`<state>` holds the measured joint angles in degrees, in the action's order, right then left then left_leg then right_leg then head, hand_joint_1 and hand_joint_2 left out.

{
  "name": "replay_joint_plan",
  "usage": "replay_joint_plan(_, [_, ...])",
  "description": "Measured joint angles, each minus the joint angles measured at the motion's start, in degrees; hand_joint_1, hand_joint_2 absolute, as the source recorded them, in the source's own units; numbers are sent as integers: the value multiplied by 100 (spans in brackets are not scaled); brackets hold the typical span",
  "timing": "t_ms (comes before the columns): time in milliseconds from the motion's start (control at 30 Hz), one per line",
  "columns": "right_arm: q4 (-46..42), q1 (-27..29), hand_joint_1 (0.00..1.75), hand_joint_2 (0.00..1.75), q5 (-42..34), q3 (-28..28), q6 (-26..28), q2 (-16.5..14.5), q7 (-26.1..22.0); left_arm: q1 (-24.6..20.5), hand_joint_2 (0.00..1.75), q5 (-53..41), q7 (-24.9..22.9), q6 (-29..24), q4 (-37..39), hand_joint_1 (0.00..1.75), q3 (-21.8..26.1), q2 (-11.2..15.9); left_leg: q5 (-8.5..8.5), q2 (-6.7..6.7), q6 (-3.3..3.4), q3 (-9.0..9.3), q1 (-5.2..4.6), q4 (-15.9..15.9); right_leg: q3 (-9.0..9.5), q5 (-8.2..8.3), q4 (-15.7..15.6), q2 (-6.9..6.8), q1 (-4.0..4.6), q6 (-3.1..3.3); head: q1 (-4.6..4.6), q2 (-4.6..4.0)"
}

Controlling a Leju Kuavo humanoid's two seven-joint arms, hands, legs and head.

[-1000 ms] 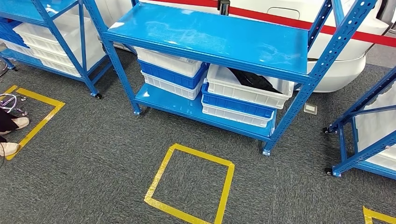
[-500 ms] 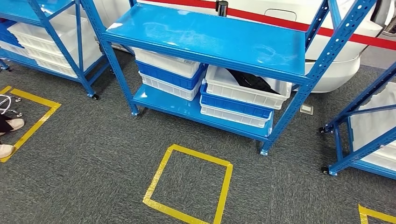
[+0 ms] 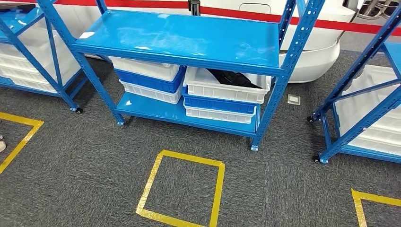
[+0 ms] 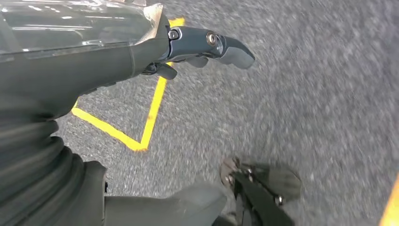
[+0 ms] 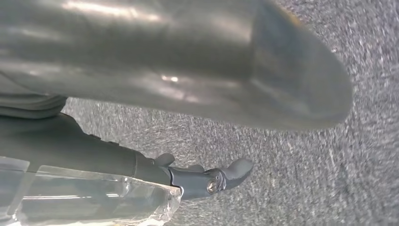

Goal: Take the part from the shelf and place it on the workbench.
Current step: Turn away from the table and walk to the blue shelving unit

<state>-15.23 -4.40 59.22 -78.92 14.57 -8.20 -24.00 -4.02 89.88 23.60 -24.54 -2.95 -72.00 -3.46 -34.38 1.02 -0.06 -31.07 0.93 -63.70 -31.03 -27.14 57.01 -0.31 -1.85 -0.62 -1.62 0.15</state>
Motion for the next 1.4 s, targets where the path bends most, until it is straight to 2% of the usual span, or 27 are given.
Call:
replay_joint_plan(33, [-2, 2, 0, 0, 1, -1, -7, 2, 0, 4, 175, -1, -7, 49, -1, 0, -3, -1, -186, -32, -15, -216, 4, -417, -4, -1, 1, 39, 9, 18, -4, 0])
replay_joint_plan(67, [-2, 4, 0, 0, 1, -1, -15, 2, 0, 8, 175, -1, -19, 94, -1, 0, -10, -1, -299, -48, -22, -410, 6, -765, -5, -2, 1, 84, 19, 26, -4, 0])
replay_joint_plan(100, [-2, 7, 0, 0, 1, -1, -23, 2, 0, 12, 175, -1, -32, 131, -1, 0, -18, -1, -281, -56, -16, -521, 8, -919, -2, -2, 2, 140, 26, 32, -3, 0])
replay_joint_plan(133, [-2, 8, 0, 0, 1, -1, -27, 2, 0, 13, 175, -1, -44, 155, -1, 0, -25, -1, -137, -67, 0, -516, 8, -830, 6, -2, 2, 202, 31, 33, -5, 0])
replay_joint_plan(167, [-2, 6, 0, 0, 1, -1, -30, 2, 0, 14, 175, -1, -50, 167, -1, 0, -30, 0, 95, -100, 26, -404, 8, -529, 19, -3, 2, 269, 34, 32, -4, 0])
replay_joint_plan(200, [-2, 3, 0, 0, 1, -1, -32, -2, 0, 13, 175, -2, -52, 173, 0, 0, -33, 3, 342, -211, 61, -229, 9, -105, 26, -2, 1, 337, 29, 30, -4, 0])
replay_joint_plan(233, [-3, -4, 0, 0, 1, -1, -33, -7, 0, 14, 175, -2, -52, 175, 1, 0, -34, 9, 508, -341, 92, -67, 9, 269, 28, 1, 3, 394, 42, 23, -2, 0])
replay_joint_plan(267, [-4, -10, 0, 0, 1, -1, -34, -12, 0, 12, 175, -3, -53, 176, 1, 0, -34, 14, 600, -441, 116, 46, 4, 532, 17, 4, 3, 446, 47, 8, -4, 0])
replay_joint_plan(300, [-5, -13, 0, 0, 1, -2, -35, -16, 0, 8, 175, -3, -55, 177, 1, 0, -36, 19, 619, -511, 134, 97, -8, 661, -3, 10, 1, 492, 51, -18, -4, 0])
replay_joint_plan(367, [-7, -10, 0, 0, 1, -3, -36, -20, 0, 0, 175, -3, -67, 191, 0, 0, -37, 21, 617, -432, 169, 106, -37, 702, -55, 30, -20, 575, 53, -103, -10, 0])
replay_joint_plan(400, [-8, -6, 0, 0, 1, -3, -38, -19, 0, -2, 175, -4, -99, 217, -1, 0, -38, 20, 642, -381, 200, 121, -39, 738, -81, 21, 8, 546, 54, -135, -8, 0])
replay_joint_plan(433, [-9, -8, 0, 0, 1, -3, -42, -18, 0, -2, 175, -9, -137, 246, 0, 0, -41, 20, 671, -330, 240, 138, -39, 780, -137, -39, 105, 460, 61, -145, -5, 0])
replay_joint_plan(467, [-11, -12, 0, 0, 1, -3, -48, -15, 0, 2, 175, -15, -181, 285, 1, 0, -46, 21, 700, -276, 276, 153, -35, 821, -233, -162, 313, 343, 71, -131, 0, 0])
replay_joint_plan(533, [-13, -21, 0, 0, 18, -3, -45, -13, 12, 11, 175, -16, -242, 367, 2, 0, -65, 22, 714, -174, 314, 148, -52, 839, -588, -541, 1054, 139, 74, -78, 1, 0])
replay_joint_plan(567, [-13, -20, 0, 0, 38, -3, -34, -14, 24, 14, 175, -10, -265, 418, 2, 0, -73, 22, 714, -129, 318, 141, -63, 837, -753, -689, 1412, 110, 72, -79, 1, 0])
replay_joint_plan(600, [-13, -15, 0, 0, 63, -3, -19, -13, 39, 15, 175, -2, -286, 476, 2, 0, -79, 22, 713, -93, 319, 136, -74, 834, -837, -757, 1622, 100, 72, -101, -2, 0])
replay_joint_plan(633, [-14, -8, 0, 0, 85, -3, -4, -10, 52, 15, 175, -4, -307, 527, 2, 0, -80, 21, 713, -71, 319, 137, -82, 832, -792, -718, 1583, 97, 73, -139, 1, 0])
replay_joint_plan(667, [-14, -3, 0, 44, 100, -3, 8, -5, 60, 14, 175, -15, -322, 570, 2, 0, -81, 20, 712, -55, 317, 143, -89, 831, -628, -601, 1313, 93, 74, -181, 1, 0])
replay_joint_plan(700, [-16, -1, 0, 87, 103, -3, 18, 1, 65, 11, 175, -30, -324, 598, 2, 0, -81, 18, 710, -46, 313, 152, -95, 827, -374, -445, 869, 76, 80, -209, 2, 0])
replay_joint_plan(767, [-20, -6, 0, 175, 97, -3, 36, 7, 80, 2, 175, -54, -305, 607, 2, 0, -81, 14, 687, -37, 280, 166, -128, 807, 21, -181, 118, 40, 111, -186, -1, 0])
replay_joint_plan(800, [-22, -9, 0, 175, 95, -3, 46, 3, 92, -1, 175, -55, -293, 606, 2, 0, -81, 16, 658, -34, 278, 170, -149, 790, 112, -112, -67, 26, 109, -155, -4, 0])
replay_joint_plan(867, [-25, -10, 0, 175, 95, -3, 67, -12, 115, -1, 175, -41, -252, 622, 2, 0, -80, 25, 630, -32, 318, 173, -160, 769, 128, -67, -111, 26, 94, -114, -8, 0])
replay_joint_plan(933, [-28, -9, 0, 175, 95, -3, 93, -22, 122, -2, 175, -20, -148, 621, 2, 0, -79, 35, 646, -32, 336, 169, -142, 765, 149, -61, -107, 26, 97, -109, -9, 0])
replay_joint_plan(1000, [-31, -8, 0, 175, 95, -3, 120, -29, 122, -4, 175, -10, -60, 564, 2, 0, -79, 38, 662, -33, 299, 167, -128, 772, 160, -55, -104, 27, 113, -96, -11, 0])
replay_joint_plan(1133, [-31, -8, 0, 175, 95, -3, 145, -46, 122, -6, 175, -5, -31, 418, 4, 0, -79, 40, 668, -32, 285, 169, -116, 786, 158, -57, -102, 28, 129, -82, -10, 0])
replay_joint_plan(1267, [-33, -9, 0, 175, 98, -3, 132, -46, 120, -7, 175, -6, -30, 307, 4, 0, -79, 39, 663, -32, 212, 169, -106, 792, 143, -61, -100, 28, 146, -74, -8, 0])
replay_joint_plan(1400, [-33, -8, 0, 175, 116, -1, 114, -46, 97, -8, 175, -33, -58, 3, 4, 0, -79, 36, 655, -32, 195, 172, -111, 793, 114, -65, -102, 28, 149, -69, -7, 0])
